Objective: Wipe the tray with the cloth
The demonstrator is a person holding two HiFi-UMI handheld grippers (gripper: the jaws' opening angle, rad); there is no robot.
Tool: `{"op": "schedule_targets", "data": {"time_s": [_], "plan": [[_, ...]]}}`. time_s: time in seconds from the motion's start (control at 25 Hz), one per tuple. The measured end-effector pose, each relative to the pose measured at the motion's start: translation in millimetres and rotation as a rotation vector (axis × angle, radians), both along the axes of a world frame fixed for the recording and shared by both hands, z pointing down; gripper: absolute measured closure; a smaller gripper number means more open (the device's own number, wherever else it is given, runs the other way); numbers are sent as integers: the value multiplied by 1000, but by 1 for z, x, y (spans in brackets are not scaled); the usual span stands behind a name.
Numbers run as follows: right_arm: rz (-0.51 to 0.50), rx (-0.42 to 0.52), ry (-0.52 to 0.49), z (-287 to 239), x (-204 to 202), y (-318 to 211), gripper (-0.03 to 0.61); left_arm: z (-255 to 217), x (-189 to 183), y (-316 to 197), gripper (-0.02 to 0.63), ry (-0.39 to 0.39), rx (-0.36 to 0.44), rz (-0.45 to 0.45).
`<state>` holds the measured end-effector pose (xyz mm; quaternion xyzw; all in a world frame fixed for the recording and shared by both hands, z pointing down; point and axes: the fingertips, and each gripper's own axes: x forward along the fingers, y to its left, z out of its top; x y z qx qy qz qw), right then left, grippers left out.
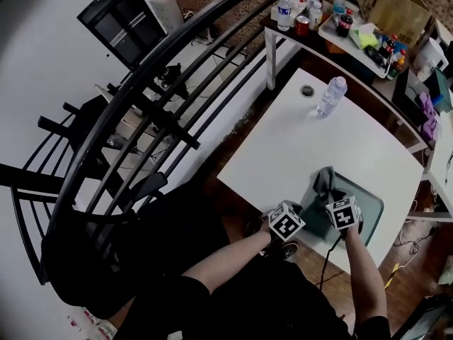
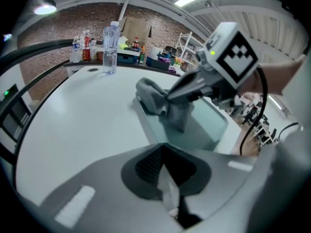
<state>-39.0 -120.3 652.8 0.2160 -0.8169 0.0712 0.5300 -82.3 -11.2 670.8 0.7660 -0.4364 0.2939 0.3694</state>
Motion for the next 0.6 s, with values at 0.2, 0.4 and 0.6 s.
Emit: {"op": "schedule_targets", "data": {"time_s": [0.2, 0.4, 0.6], "plan": [[-133, 82, 59, 5, -7, -42, 558, 2, 6, -2, 591, 2, -7, 16], [-284, 25, 51, 26, -19, 4, 558, 1, 9, -1, 591, 13, -9, 38], [-384, -19, 33, 27, -19, 64, 558, 3, 10, -4, 591, 3, -4, 47]]}}
